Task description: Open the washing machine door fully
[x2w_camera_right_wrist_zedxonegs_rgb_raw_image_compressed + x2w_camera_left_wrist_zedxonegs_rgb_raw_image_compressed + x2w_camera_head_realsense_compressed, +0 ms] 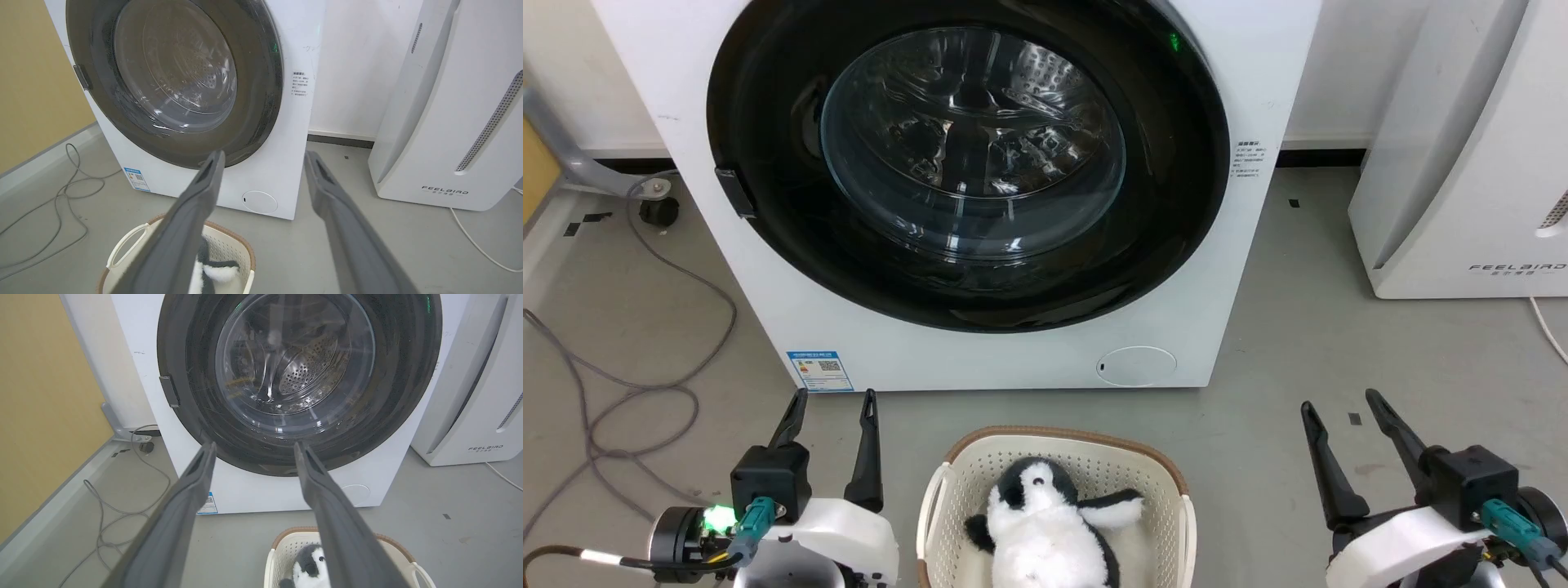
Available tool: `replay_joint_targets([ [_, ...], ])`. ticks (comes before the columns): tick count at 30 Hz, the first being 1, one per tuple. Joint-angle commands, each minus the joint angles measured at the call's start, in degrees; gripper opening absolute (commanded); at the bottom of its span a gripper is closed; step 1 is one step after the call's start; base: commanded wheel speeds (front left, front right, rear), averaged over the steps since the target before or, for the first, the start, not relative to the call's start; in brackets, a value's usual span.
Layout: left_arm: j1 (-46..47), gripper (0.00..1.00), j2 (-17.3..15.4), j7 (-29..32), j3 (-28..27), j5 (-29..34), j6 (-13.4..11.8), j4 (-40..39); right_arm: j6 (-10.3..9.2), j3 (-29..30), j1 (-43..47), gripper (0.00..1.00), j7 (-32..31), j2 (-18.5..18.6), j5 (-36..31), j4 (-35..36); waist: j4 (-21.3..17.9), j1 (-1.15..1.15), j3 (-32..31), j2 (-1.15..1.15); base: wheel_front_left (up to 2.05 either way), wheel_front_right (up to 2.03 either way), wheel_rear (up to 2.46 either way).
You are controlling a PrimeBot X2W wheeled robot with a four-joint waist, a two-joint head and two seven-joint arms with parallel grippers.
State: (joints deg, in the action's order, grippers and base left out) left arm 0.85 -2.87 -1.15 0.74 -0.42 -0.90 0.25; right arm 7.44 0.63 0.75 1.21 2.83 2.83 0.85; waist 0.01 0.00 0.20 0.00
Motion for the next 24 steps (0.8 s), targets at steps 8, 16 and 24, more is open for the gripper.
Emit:
replay_joint_targets([
  [8, 0.05, 1.0, -0.01, -1.47, 0.37, -0.79, -1.01, -0.53, 0.01, 0.45, 0.34, 1.0, 1.46, 0.01, 3.23, 1.33, 0.03, 0.0, 0.1, 0.0, 0.0, 0.0, 0.0],
  [16, 0.01, 1.0, -0.01, -2.31, 0.69, -0.93, -1.65, -0.71, 0.01, 0.36, 0.56, 1.0, 2.29, 0.01, 4.52, 1.76, 0.09, 0.0, 0.17, 0.0, 0.0, 0.0, 0.0],
  [24, -0.07, 1.0, -0.01, -3.27, 1.09, -1.22, -2.4, -0.82, 0.01, 0.01, 0.78, 0.06, 3.25, 0.01, 6.59, 2.2, 0.17, 0.0, 0.21, 0.0, 0.0, 0.0, 0.0],
])
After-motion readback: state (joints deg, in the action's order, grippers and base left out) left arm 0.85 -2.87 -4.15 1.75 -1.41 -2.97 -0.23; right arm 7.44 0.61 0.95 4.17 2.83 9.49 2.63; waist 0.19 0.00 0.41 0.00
